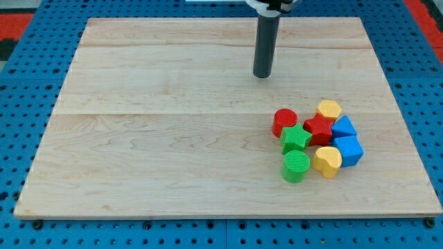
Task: Move your arm right to the group blocks
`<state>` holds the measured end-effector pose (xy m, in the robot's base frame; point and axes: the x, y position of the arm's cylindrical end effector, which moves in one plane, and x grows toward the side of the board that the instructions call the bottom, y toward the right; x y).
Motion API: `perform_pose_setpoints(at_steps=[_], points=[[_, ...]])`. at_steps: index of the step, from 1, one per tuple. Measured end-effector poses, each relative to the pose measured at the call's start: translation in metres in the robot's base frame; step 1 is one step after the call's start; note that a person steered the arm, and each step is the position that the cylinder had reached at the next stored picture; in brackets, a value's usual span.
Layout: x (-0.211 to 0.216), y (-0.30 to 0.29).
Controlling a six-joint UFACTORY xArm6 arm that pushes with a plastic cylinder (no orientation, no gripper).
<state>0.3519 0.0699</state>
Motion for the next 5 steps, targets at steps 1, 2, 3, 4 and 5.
perform_pose_setpoints(at_steps=[1, 2, 3, 4, 5], points=[[0.0, 0.0035], [0.0, 0.0034], [0.0, 0.0034], [-0.0003, 0.0034], [-0.002, 0.0034]])
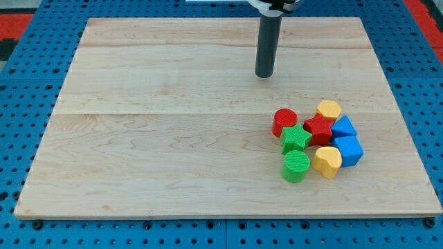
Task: Move your arm right to the group blocks
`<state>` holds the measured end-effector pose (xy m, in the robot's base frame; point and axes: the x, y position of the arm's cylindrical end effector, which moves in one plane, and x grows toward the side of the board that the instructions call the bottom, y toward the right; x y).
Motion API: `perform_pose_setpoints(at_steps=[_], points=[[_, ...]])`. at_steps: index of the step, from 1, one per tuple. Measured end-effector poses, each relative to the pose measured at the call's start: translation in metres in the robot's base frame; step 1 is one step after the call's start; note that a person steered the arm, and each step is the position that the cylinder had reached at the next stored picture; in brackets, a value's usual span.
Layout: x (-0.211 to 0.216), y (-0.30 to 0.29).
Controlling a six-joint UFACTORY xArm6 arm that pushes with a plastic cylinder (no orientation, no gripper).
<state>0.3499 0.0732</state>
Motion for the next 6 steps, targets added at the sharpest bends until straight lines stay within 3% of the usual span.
perform_pose_setpoints(at_steps=[3, 4, 6], points=[[0.0, 0.001], [0.019, 0.016], [0.044, 0.163]])
